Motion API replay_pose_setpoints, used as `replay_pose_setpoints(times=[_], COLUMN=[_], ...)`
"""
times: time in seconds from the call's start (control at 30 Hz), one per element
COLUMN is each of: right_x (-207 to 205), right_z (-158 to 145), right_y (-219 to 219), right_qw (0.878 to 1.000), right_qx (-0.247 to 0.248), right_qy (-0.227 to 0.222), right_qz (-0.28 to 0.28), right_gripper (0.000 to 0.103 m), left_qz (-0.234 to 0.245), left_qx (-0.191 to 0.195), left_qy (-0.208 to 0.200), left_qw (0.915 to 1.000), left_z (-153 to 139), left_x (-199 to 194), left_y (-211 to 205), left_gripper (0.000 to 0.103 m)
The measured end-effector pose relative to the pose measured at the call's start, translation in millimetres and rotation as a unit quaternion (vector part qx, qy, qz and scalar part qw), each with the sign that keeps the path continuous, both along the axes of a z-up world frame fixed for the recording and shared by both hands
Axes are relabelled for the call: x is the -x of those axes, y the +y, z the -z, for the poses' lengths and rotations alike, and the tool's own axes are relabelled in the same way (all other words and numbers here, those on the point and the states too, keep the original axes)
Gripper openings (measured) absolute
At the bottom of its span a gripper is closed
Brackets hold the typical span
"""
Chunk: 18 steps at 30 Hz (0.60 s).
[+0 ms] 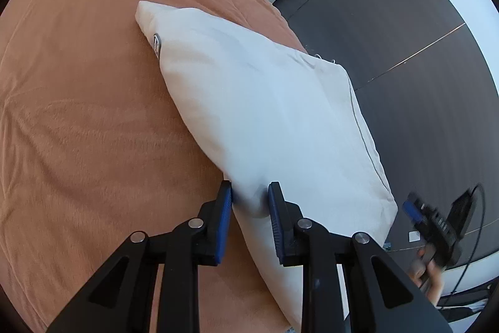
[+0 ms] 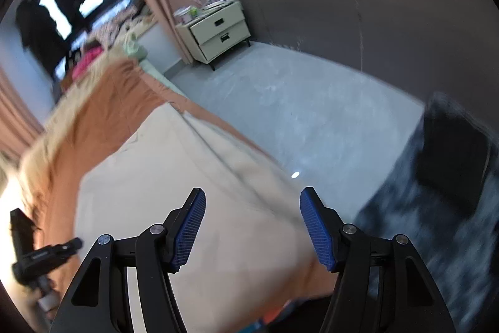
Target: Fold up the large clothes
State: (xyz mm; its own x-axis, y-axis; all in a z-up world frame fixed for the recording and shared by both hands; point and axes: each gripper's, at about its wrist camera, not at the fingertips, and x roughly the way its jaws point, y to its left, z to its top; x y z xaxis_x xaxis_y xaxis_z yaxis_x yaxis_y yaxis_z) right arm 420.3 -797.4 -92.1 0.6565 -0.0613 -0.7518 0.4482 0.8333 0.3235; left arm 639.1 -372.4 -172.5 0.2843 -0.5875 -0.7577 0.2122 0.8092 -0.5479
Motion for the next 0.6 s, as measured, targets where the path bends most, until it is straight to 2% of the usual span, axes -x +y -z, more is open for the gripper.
replay_pose_setpoints(times=[0.17, 0.27, 0.3, 0.37, 0.47, 0.6], right_x=[30, 39, 38, 31, 25, 12], right_z=[38, 57, 63, 74, 78, 77], right_y=[-9, -5, -2, 2, 5, -1], right_qw=[0.997, 0.992, 0.99, 0.987, 0.989, 0.989], right_qx=[-0.069, -0.118, -0.135, -0.159, -0.138, -0.134], right_qy=[-0.001, -0.022, -0.027, -0.034, -0.049, -0.047], right_qz=[0.033, 0.028, 0.021, 0.01, 0.015, 0.035], right_gripper=[0.063, 0.062, 0.059, 0.02, 0.011, 0.009], left_qz=[0.02, 0.027, 0.027, 0.031, 0.04, 0.043], left_qx=[-0.004, 0.003, 0.001, -0.006, -0.01, -0.015], left_qy=[-0.004, 0.004, 0.001, -0.006, -0.007, -0.004], left_qw=[0.9998, 0.9996, 0.9996, 0.9995, 0.9991, 0.999], left_z=[-6, -2, -2, -2, 0, -7], left_x=[29, 38, 39, 40, 31, 37], left_y=[-9, -12, -12, -16, -29, -23], left_gripper=[0.025, 0.025, 0.025, 0.025, 0.025, 0.025])
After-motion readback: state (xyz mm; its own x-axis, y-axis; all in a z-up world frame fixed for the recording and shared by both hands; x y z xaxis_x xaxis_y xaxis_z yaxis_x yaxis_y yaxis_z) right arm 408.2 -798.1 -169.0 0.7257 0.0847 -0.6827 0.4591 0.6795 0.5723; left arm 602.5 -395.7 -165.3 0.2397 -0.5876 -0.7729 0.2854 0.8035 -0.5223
